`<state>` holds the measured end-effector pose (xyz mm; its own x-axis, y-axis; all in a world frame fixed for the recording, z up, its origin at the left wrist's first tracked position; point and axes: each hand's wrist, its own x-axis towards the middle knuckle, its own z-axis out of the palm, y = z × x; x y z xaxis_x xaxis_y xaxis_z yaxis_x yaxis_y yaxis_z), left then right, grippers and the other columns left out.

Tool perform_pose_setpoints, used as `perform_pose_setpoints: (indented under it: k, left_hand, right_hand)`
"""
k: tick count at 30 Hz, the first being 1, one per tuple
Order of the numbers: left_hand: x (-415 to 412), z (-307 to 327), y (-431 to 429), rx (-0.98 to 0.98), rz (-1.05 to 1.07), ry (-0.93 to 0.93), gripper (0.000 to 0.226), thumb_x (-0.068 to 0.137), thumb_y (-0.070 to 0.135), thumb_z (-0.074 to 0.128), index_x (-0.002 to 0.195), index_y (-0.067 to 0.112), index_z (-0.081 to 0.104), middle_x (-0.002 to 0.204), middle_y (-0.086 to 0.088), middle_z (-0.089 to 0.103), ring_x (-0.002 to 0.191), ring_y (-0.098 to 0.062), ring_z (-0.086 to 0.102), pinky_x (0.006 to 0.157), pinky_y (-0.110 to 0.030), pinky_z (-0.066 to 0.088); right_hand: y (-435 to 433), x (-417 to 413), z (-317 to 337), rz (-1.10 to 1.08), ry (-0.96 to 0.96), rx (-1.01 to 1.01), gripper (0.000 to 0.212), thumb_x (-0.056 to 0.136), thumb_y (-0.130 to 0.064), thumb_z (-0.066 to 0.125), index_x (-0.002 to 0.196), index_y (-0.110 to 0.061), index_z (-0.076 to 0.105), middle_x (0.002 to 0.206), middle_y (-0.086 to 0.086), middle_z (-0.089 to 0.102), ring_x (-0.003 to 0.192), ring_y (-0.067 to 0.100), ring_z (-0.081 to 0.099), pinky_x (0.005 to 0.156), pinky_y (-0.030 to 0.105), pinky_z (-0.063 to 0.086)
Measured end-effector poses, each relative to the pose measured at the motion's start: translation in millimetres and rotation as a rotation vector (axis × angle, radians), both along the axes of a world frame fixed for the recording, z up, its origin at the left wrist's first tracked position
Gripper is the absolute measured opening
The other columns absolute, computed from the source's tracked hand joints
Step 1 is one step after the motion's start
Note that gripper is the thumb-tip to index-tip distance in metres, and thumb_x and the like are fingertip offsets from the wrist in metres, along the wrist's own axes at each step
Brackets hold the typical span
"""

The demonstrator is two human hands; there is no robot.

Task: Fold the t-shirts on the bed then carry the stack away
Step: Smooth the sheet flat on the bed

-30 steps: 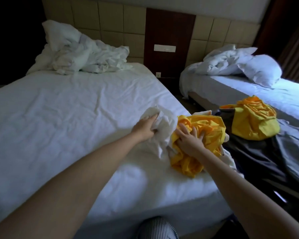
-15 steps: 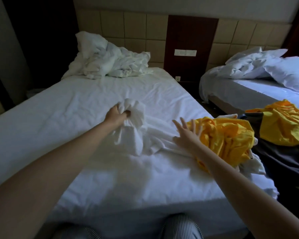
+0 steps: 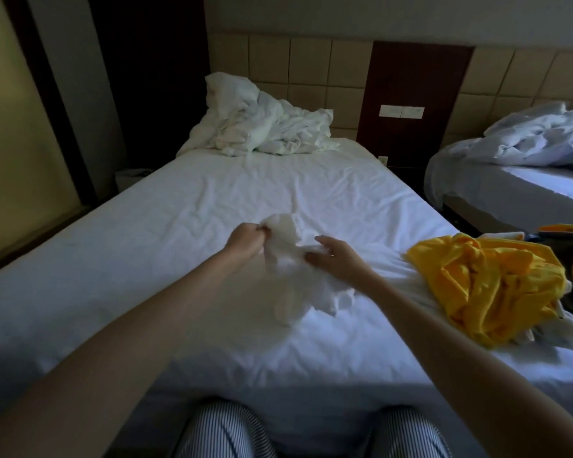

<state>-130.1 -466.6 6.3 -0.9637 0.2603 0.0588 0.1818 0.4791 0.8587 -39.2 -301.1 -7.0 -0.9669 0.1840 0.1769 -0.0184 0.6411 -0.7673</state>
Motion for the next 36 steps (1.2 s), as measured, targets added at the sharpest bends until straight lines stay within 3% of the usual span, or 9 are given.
perform_pose_setpoints:
  k: [4,6,9,13,16,19,28,32,36]
  left_hand:
    - [-29.5,-1.5,-23.2,0.230,0.376,-0.056,0.040,0.096,0.025,0.039,0.111,-0.003,0.062,0.113,-0.024,0.064,0.105,-0.036,0.060,0.089,-0.042,0.050]
    - [-44.1,-10.3,-34.8,0.260,0.427,-0.127,0.038,0.093,0.022,0.041,0.118,-0.002,0.056,0.120,-0.024,0.059,0.109,-0.037,0.058,0.091,-0.045,0.050]
    - [-38.6,-28.4,-41.4,-0.033,0.308,-0.023,0.044,0.088,0.016,0.051,0.129,0.002,0.043,0.132,-0.022,0.048,0.118,-0.038,0.051,0.097,-0.042,0.045]
    - [-8.4,-42.8,-31.7,-0.359,-0.152,0.400,0.063,0.076,0.033,0.055,0.135,0.013,0.047,0.134,-0.013,0.051,0.123,-0.030,0.048,0.099,-0.036,0.040]
    - [5.6,-63.3,-23.4,-0.871,-0.551,0.421,0.070,0.076,0.059,0.051,0.138,0.030,0.041,0.147,0.001,0.037,0.135,-0.022,0.032,0.108,-0.042,0.026]
    - [4.5,-76.0,-24.7,-0.932,-0.576,0.475,0.060,0.080,0.059,0.057,0.132,0.031,0.047,0.139,0.002,0.047,0.128,-0.021,0.041,0.102,-0.038,0.028]
    - [-22.6,-9.6,-40.9,-0.454,-0.308,0.279,0.040,0.098,0.039,0.044,0.091,0.003,0.060,0.091,-0.020,0.061,0.090,-0.028,0.060,0.062,-0.030,0.031]
    - [-45.8,-6.9,-77.6,-0.486,-0.045,0.205,0.045,0.098,0.043,0.040,0.094,0.002,0.056,0.111,-0.025,0.061,0.096,-0.033,0.057,0.072,-0.033,0.036]
    - [-36.4,-18.6,-82.3,-0.555,-0.131,0.252,0.053,0.092,0.046,0.051,0.135,0.014,0.045,0.141,-0.013,0.045,0.125,-0.030,0.046,0.098,-0.037,0.038]
  right_hand:
    - [2.6,10.4,2.3,0.233,-0.319,0.312,0.067,0.085,-0.033,0.067,0.142,-0.024,0.034,0.115,0.002,0.058,0.087,0.013,0.058,0.069,0.012,0.042]
    - [5.8,10.3,-8.4,0.224,-0.365,0.363,0.076,0.084,-0.041,0.066,0.146,-0.028,0.024,0.130,0.004,0.051,0.105,0.016,0.054,0.085,0.018,0.042]
    - [4.3,5.7,-38.0,0.170,-0.390,0.570,0.091,0.081,-0.056,0.061,0.150,-0.031,0.008,0.156,0.003,0.016,0.140,0.027,0.022,0.113,0.046,0.021]
    - [-6.0,1.2,-79.0,0.153,-0.503,0.720,0.089,0.080,-0.062,0.058,0.149,-0.037,0.006,0.158,-0.004,-0.001,0.145,0.028,-0.003,0.115,0.053,0.000]
    - [-0.6,1.2,-86.5,0.043,-0.288,0.670,0.050,0.087,-0.048,0.056,0.133,-0.030,0.048,0.144,-0.002,0.041,0.135,0.026,0.033,0.109,0.039,0.025]
    - [4.6,6.9,-74.2,-0.034,-0.068,0.610,0.022,0.090,-0.029,0.057,0.104,-0.017,0.070,0.107,0.011,0.067,0.103,0.030,0.059,0.088,0.033,0.041]
    - [24.7,10.0,9.5,-0.233,0.159,0.028,0.015,0.099,-0.020,0.043,0.087,-0.012,0.047,0.078,0.005,0.048,0.079,0.016,0.043,0.061,0.026,0.028]
    - [39.0,14.3,13.4,-0.196,0.058,0.069,0.027,0.095,-0.031,0.052,0.083,-0.007,0.046,0.069,-0.001,0.041,0.064,0.013,0.039,0.054,0.023,0.030]
    - [35.4,13.0,11.3,-0.225,0.043,-0.124,0.025,0.095,-0.032,0.053,0.085,-0.009,0.055,0.071,0.001,0.049,0.064,0.010,0.045,0.060,0.021,0.037]
